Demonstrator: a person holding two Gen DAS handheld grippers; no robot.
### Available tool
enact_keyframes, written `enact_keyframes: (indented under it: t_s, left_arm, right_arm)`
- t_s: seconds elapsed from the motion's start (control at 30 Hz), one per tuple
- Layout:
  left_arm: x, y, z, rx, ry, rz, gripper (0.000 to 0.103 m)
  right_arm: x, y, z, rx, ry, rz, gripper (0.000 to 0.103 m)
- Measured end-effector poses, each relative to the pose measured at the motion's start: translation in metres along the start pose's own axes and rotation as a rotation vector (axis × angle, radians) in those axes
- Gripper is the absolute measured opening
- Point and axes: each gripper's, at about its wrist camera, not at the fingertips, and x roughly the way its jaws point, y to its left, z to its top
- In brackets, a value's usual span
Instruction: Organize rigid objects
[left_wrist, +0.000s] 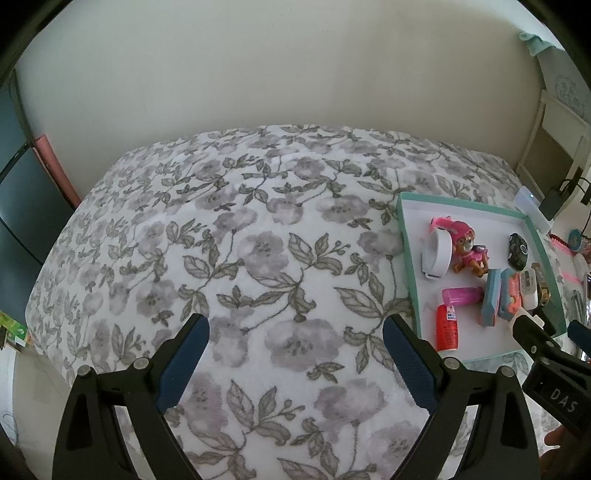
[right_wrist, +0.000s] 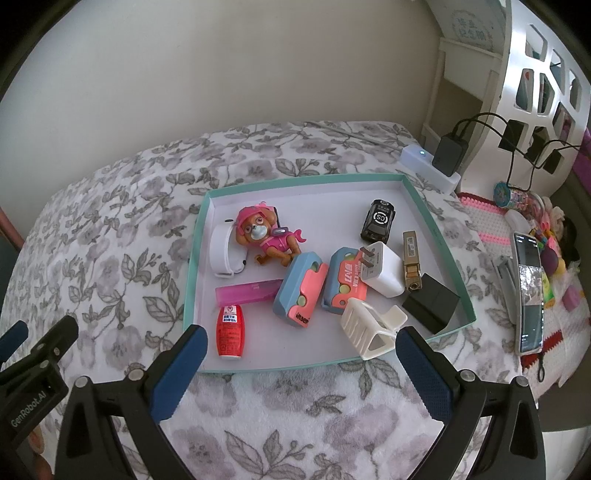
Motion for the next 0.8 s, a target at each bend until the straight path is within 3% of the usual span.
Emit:
enact_keyframes:
  t_s: [0.8]
  left_arm:
    - [-0.0008,0.0028,-0.0001,0.002,-0.007,-0.002,0.095]
  right_arm:
    - [0.0007,0.0007,-0.0002,-0.003,0.002,0.001,0.103]
